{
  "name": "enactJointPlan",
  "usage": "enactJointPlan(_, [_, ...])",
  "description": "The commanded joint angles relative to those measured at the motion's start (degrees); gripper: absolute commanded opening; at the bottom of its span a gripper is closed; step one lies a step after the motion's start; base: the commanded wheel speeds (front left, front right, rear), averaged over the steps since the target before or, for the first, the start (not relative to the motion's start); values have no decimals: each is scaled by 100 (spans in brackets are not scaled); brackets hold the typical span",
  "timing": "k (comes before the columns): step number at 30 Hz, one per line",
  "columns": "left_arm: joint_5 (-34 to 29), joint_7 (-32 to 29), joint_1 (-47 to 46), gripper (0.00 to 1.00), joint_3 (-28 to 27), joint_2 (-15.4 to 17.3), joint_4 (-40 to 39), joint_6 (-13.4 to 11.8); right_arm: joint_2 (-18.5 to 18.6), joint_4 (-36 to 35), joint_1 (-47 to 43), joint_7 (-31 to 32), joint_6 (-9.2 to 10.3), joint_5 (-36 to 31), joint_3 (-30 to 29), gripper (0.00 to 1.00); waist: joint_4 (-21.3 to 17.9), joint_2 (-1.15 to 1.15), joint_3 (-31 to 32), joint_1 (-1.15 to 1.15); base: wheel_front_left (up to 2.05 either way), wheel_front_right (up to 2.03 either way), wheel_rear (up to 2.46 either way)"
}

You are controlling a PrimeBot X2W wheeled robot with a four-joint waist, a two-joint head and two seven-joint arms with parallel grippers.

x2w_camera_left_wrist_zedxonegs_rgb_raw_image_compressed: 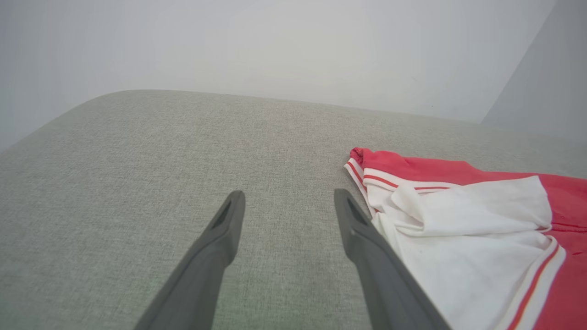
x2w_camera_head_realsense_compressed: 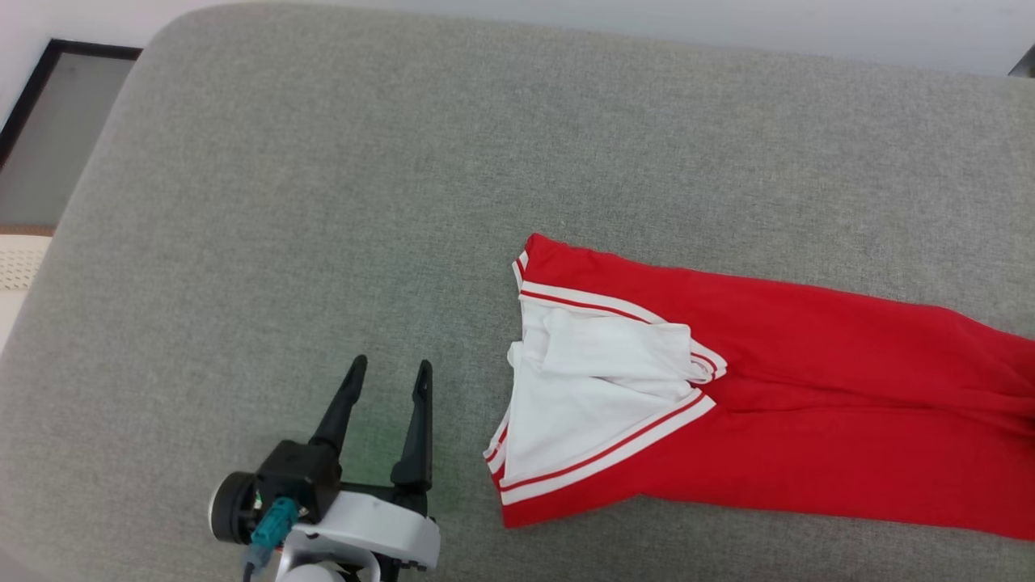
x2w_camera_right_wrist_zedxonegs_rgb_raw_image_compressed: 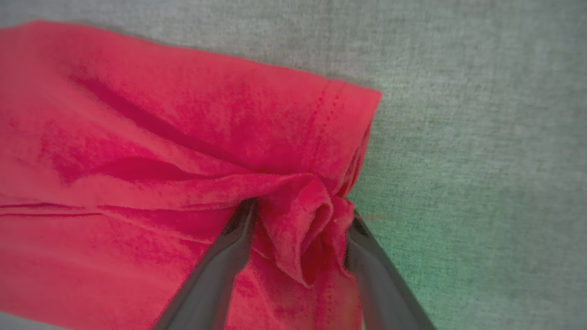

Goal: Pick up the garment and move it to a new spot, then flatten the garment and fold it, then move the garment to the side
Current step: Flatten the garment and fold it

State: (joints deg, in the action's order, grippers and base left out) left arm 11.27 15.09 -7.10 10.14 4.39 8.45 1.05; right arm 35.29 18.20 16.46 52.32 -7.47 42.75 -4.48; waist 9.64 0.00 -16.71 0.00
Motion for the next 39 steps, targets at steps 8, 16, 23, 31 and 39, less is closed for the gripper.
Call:
enactJointPlan(8, [-152, 3, -21, 100, -239, -91, 41, 200, -292, 221, -37, -102, -2, 30, 236, 0, -79, 0, 32, 0, 0, 0, 0])
enactJointPlan(16, [-265, 3, 43, 100, -445, -128, -48, 335, -54, 352, 303, -387, 4, -4, 17, 0, -398, 0, 108, 0, 0, 0, 0])
enactJointPlan(23, [-382, 1, 9, 100, -653, -131, -152, 437, 281, 511, 588, -601, 2, -3, -399, 0, -743, 0, -90, 0, 0, 0, 0])
enactJointPlan(31, [-437, 1, -85, 100, -754, -140, -126, 505, 524, 577, 547, -731, 1, -215, -1076, 0, -904, 0, -168, 0, 0, 0, 0])
enactJointPlan(39, [-325, 1, 48, 100, -689, -152, -58, 548, 155, -339, 280, -408, 0, 192, -711, 0, -834, 0, 134, 0, 0, 0, 0])
